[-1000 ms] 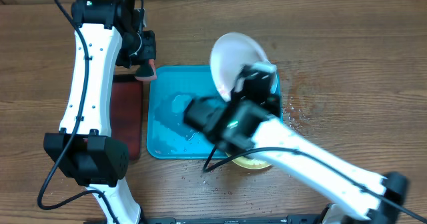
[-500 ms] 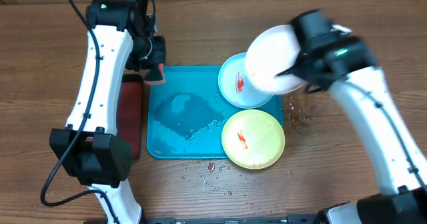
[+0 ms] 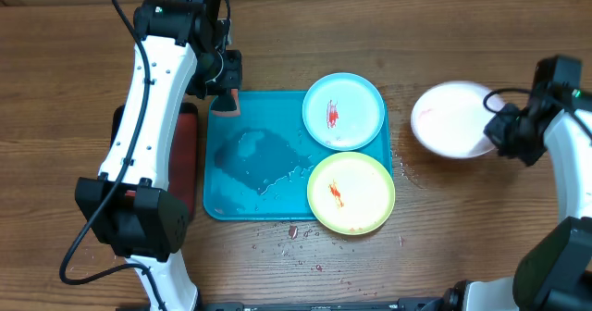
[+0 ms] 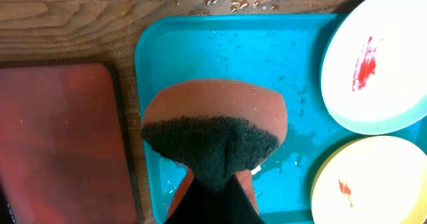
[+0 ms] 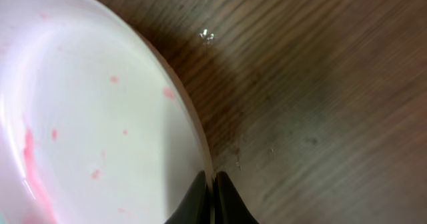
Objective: Clean dirty plates on tray and stack at the side
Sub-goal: 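Carry the white plate right and set it on the table, then release the white plate and hold right gripper beside it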
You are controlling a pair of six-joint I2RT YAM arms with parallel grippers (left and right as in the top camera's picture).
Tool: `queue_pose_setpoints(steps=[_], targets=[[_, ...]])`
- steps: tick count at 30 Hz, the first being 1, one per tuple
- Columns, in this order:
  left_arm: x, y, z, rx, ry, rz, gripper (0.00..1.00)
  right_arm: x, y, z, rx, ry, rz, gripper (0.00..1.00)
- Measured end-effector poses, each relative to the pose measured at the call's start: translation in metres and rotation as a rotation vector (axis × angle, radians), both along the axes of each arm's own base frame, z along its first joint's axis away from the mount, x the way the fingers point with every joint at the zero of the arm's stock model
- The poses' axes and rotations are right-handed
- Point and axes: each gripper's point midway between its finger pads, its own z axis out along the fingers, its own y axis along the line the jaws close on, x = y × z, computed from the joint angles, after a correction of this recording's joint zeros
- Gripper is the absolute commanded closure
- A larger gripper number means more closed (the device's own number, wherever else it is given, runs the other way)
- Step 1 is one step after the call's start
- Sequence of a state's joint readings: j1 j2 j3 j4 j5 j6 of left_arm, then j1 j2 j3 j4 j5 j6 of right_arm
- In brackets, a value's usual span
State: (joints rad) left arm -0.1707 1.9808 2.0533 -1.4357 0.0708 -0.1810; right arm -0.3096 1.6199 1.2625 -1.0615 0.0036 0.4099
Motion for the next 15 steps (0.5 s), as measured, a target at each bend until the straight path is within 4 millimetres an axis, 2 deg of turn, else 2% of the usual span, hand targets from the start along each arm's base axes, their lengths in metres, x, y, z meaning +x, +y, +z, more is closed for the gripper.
queue_pose_setpoints(steps=[5, 11, 12, 13, 14, 15], targets=[[0.0, 0.0, 0.0, 0.0, 0.001, 0.0, 0.96, -0.006, 0.006, -0.044, 0.025, -0.017, 0.003, 0.96], [0.0, 0.0, 0.0, 0.0, 0.0, 0.0, 0.96, -0.012, 0.01, -0.075, 0.038, -0.033, -0.03, 0.94], [0.0, 0.0, 0.0, 0.0, 0.0, 0.0, 0.96, -0.013, 0.01, -0.077, 0.042, -0.03, -0.033, 0.82], [0.0, 0.0, 0.0, 0.0, 0.0, 0.0, 0.96, -0.014, 0.011, -0.08, 0.044, -0.029, -0.037, 0.57], [0.0, 0.0, 0.0, 0.0, 0.0, 0.0, 0.96, -0.015, 0.011, -0.081, 0.046, -0.027, -0.04, 0.41], [0.0, 0.0, 0.0, 0.0, 0.0, 0.0, 0.96, -0.015, 0.011, -0.081, 0.049, -0.029, -0.047, 0.33]])
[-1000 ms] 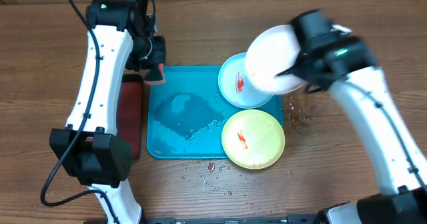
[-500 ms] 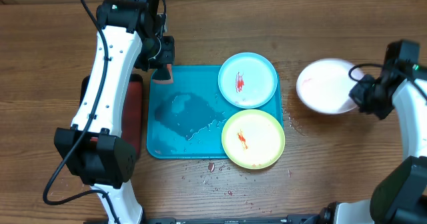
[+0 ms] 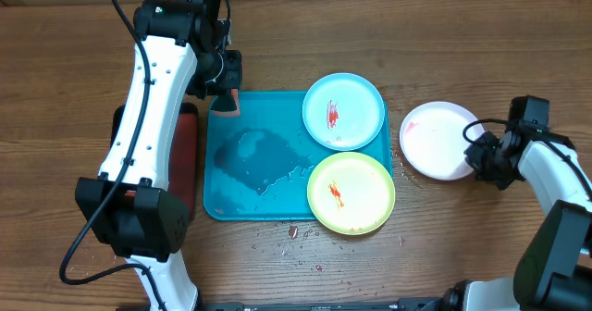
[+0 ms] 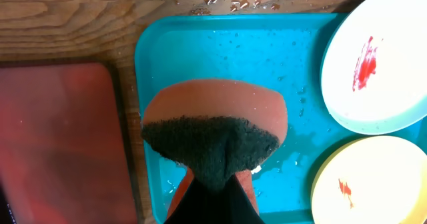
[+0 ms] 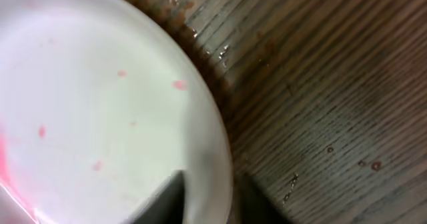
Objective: Clean dirty plates on tray and stack at the side
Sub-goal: 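Release the white plate and hold right gripper beside it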
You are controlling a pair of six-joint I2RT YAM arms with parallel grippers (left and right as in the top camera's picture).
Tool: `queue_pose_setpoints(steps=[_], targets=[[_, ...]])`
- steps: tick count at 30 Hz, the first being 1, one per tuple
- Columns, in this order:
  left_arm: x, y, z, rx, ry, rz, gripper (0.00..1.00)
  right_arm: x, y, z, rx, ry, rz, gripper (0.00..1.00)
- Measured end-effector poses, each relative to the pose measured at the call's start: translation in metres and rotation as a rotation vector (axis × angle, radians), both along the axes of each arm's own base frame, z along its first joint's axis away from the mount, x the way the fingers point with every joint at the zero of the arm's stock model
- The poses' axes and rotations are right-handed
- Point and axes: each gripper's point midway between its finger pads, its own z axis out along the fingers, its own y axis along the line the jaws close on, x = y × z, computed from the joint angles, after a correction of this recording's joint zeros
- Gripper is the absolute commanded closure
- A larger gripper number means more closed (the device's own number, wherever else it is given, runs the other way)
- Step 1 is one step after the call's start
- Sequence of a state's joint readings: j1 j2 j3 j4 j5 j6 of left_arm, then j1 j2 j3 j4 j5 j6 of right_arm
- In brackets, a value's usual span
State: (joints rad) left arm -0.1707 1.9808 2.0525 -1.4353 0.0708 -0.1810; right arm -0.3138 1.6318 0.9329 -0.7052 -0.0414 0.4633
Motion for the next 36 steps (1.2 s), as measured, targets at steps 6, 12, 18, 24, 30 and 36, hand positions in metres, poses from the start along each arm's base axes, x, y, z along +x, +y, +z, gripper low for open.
queue_pose_setpoints(steps=[6, 12, 18, 24, 30, 36], targets=[[-0.001, 0.0, 0.0, 0.001, 0.003, 0.0, 0.96, -0.016, 0.011, -0.002, 0.057, 0.063, 0.002, 0.28], [-0.012, 0.002, 0.009, 0.002, 0.012, 0.0, 0.96, -0.022, 0.031, 0.025, 0.15, 0.078, 0.056, 0.28], [-0.053, 0.011, 0.051, 0.009, -0.003, 0.002, 0.96, -0.016, 0.07, 0.088, 0.198, -0.081, 0.232, 0.28], [-0.067, 0.017, 0.06, 0.024, -0.003, 0.027, 0.95, -0.025, 0.121, 0.085, 0.219, -0.057, 0.453, 0.33], [-0.064, 0.023, 0.018, 0.067, 0.055, 0.091, 0.96, -0.04, 0.162, 0.058, 0.194, 0.009, 0.635, 0.39], [-0.066, 0.027, -0.007, 0.069, 0.019, 0.124, 0.96, -0.043, 0.167, 0.036, 0.161, 0.072, 0.682, 0.56]])
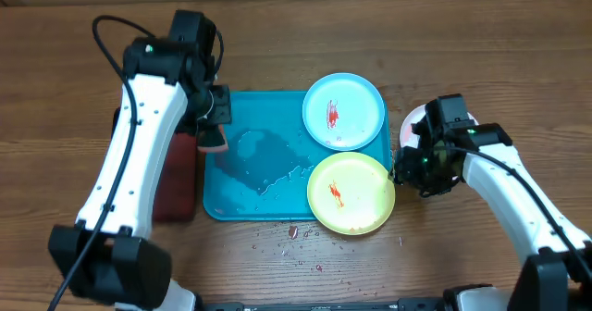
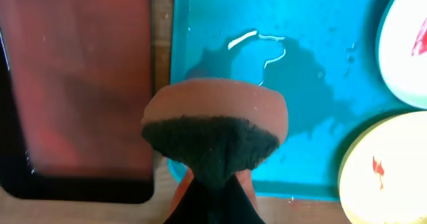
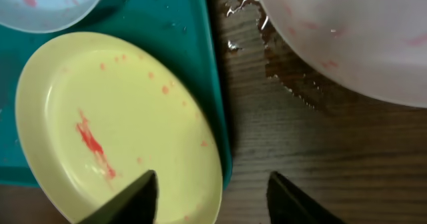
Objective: Clean dirty plates on tray and stack at the side
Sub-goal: 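Release the white plate and hold right gripper beside it, then grasp the yellow-green plate rim with right gripper and pull it left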
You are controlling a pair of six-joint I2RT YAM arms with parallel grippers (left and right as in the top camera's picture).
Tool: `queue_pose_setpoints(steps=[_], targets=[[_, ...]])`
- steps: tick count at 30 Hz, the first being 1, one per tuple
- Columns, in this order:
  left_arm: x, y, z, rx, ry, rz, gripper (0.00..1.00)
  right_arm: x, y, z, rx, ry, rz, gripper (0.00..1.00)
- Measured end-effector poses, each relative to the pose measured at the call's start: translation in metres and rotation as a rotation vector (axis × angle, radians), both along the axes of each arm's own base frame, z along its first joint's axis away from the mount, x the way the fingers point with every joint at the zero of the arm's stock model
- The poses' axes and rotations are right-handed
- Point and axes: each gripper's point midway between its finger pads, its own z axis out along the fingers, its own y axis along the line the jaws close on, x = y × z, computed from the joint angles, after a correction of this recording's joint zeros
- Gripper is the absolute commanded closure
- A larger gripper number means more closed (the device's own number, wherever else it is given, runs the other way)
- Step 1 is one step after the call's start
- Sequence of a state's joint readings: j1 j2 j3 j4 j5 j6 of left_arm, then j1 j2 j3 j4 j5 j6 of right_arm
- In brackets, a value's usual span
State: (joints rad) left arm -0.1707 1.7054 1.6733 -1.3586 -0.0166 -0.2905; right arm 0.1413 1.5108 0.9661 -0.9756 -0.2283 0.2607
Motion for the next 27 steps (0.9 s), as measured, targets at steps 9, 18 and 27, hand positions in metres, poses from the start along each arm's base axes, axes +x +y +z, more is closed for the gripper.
queue_pose_setpoints(steps=[9, 18, 27], targets=[[-0.009, 0.003, 0.043, -0.045, -0.295, 0.005, 0.96, 0.001, 0.0, -0.018, -0.018, 0.046, 0.004, 0.67], [-0.016, 0.004, -0.004, -0.03, -0.206, 0.004, 0.96, -0.007, 0.003, -0.032, -0.014, 0.043, 0.031, 0.75], [-0.014, 0.004, -0.003, -0.032, -0.216, 0.004, 0.96, -0.017, 0.008, -0.039, 0.016, 0.065, 0.051, 0.96]])
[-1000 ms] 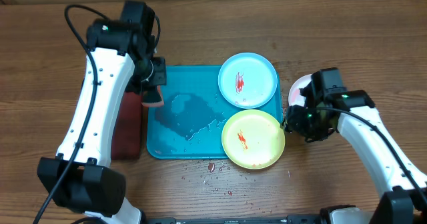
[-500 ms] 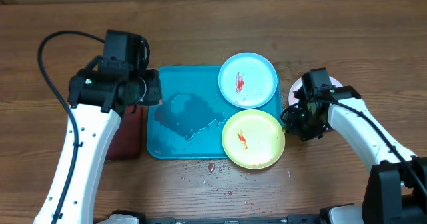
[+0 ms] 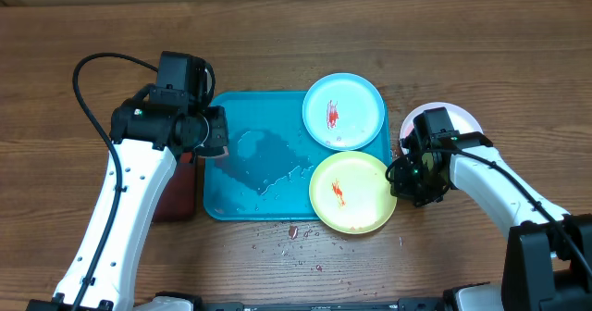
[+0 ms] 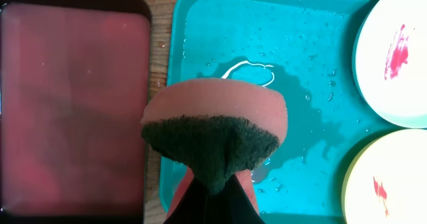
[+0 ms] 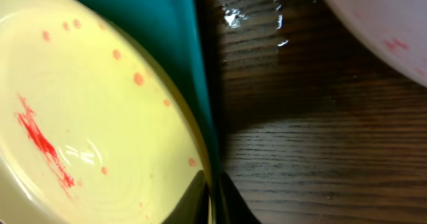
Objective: Clean dirty plates on tray and stack at the side
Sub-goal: 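Grasp the yellow-green plate rim with right gripper and pull it left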
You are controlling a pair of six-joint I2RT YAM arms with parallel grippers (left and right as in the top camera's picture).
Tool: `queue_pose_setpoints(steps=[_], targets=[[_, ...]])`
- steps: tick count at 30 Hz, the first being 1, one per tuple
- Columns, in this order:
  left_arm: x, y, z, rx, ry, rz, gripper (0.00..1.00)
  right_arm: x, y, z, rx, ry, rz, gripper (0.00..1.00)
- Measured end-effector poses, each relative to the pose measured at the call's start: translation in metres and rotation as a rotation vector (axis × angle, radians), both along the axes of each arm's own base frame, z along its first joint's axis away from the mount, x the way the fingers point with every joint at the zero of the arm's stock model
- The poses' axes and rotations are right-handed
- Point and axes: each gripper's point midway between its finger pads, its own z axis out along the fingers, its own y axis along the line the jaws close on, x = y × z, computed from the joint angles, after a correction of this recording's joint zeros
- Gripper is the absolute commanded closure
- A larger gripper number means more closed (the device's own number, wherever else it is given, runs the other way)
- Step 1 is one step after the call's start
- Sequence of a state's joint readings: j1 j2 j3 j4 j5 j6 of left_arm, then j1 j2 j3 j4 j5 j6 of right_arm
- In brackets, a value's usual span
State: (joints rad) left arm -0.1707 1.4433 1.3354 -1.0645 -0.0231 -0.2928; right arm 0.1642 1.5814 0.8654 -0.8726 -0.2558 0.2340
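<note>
A teal tray (image 3: 259, 163) holds a yellow plate (image 3: 351, 192) smeared red at its front right and a light blue plate (image 3: 343, 111) with a red smear behind it. My right gripper (image 5: 213, 194) is shut on the yellow plate's right rim (image 5: 193, 137). A white plate with faint pink marks (image 3: 462, 118) lies on the table to the right of the tray. Over the tray's wet left edge, my left gripper (image 4: 215, 194) is shut on an orange sponge with a dark scouring face (image 4: 215, 127).
A dark red mat (image 4: 70, 104) lies left of the tray. Water pools on the tray's left half (image 4: 267, 97). Small crumbs and drops (image 3: 294, 239) dot the wooden table in front of the tray.
My right gripper was open over the yellow plate's right rim; now it is shut on that rim. The left arm has shifted slightly with the sponge, still over the tray's left edge.
My right gripper held the white plate right of the tray, then had set it on the table. Later it stood open by the yellow plate, and now grips its rim. Meanwhile my left gripper kept the sponge, moving from the tray's back left corner to its left edge.
</note>
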Motion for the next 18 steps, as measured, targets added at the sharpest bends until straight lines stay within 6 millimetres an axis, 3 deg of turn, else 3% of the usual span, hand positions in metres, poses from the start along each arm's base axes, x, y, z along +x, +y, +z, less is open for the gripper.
queue_pose_setpoints(steps=[11, 15, 18], targets=[[-0.001, 0.0, 0.0, -0.003, 0.005, -0.002, 0.96, -0.023, 0.019, 0.007, 0.105, 0.091, 0.033, 0.96], [-0.002, 0.0, -0.001, -0.002, 0.009, -0.002, 0.96, -0.029, 0.042, 0.011, 0.145, 0.097, 0.081, 0.96], [-0.002, 0.0, -0.001, -0.002, 0.009, -0.002, 0.96, -0.015, 0.068, 0.015, 0.178, 0.034, 0.083, 0.96]])
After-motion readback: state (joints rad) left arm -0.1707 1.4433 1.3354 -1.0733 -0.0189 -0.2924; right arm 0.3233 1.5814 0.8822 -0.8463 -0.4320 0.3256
